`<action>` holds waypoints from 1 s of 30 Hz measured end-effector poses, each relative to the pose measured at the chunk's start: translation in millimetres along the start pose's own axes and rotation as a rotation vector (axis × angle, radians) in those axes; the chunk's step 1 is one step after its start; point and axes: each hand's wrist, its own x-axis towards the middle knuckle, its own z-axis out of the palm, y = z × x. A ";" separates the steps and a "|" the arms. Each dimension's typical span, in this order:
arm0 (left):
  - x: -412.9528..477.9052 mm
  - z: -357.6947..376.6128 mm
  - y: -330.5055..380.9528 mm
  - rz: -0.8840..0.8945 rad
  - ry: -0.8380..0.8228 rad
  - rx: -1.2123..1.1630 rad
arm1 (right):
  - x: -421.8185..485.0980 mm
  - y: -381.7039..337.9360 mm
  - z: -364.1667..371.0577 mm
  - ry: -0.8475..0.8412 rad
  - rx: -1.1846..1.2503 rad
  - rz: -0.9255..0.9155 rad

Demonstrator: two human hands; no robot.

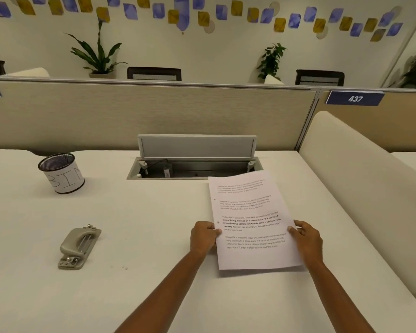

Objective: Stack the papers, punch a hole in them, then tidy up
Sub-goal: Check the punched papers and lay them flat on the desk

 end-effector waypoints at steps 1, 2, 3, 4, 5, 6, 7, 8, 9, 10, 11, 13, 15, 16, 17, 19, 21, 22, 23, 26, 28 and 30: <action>1.5 3.3 1.3 -0.003 -0.003 0.010 | 2.1 1.4 -0.5 0.005 -0.013 0.009; 3.8 7.2 1.4 -0.003 -0.004 0.016 | 4.1 2.9 -1.3 0.012 -0.023 0.015; 4.0 10.0 2.9 -0.005 -0.007 0.027 | 6.2 4.5 -1.8 0.019 -0.035 0.019; 5.2 12.8 3.6 -0.001 -0.010 0.047 | 7.9 6.2 -2.3 0.024 -0.048 0.018; 5.8 14.9 4.7 0.003 -0.012 0.076 | 9.4 7.4 -2.7 0.027 -0.061 0.018; 7.1 17.1 4.7 0.010 -0.009 0.107 | 10.6 8.3 -3.0 0.032 -0.072 0.020; 7.1 18.6 5.9 0.017 -0.003 0.142 | 11.5 8.8 -3.1 0.038 -0.081 0.024; 7.4 20.2 6.0 0.028 0.010 0.162 | 12.0 9.0 -3.3 0.045 -0.089 0.029; 6.9 21.0 7.0 0.031 0.009 0.174 | 12.4 9.0 -3.3 0.049 -0.098 0.033; 6.4 22.1 6.9 0.040 0.009 0.183 | 12.5 8.9 -3.3 0.052 -0.109 0.034; 7.8 23.5 6.5 0.040 0.010 0.193 | 12.7 8.7 -3.1 0.057 -0.122 0.033; 9.2 24.7 6.9 0.050 0.007 0.227 | 12.9 8.7 -2.8 0.065 -0.155 0.022; 10.2 25.5 7.0 0.059 0.007 0.264 | 12.4 8.9 -2.0 0.060 -0.194 0.002; 11.6 26.0 6.0 0.067 0.007 0.274 | 12.2 9.1 -1.4 0.056 -0.215 -0.010; 11.3 25.8 6.7 0.065 0.003 0.285 | 12.2 9.0 -0.9 0.052 -0.234 -0.020; 12.5 26.0 5.8 0.065 0.010 0.310 | 12.4 8.5 -0.1 0.049 -0.267 -0.034; 13.4 26.3 5.1 0.075 0.018 0.345 | 13.4 8.0 0.7 0.052 -0.285 -0.034; 14.2 26.9 4.1 0.082 0.025 0.364 | 14.1 7.8 1.0 0.054 -0.290 -0.032; 14.3 27.3 3.7 0.084 0.028 0.382 | 14.6 7.8 1.2 0.055 -0.293 -0.031; 14.9 29.8 1.4 0.102 0.041 0.440 | 17.3 8.3 1.2 0.057 -0.298 -0.032; 14.4 31.6 1.0 0.105 0.050 0.473 | 18.5 9.6 1.1 0.060 -0.312 -0.037; 13.2 32.7 1.3 0.108 0.060 0.510 | 18.8 11.1 1.4 0.068 -0.328 -0.044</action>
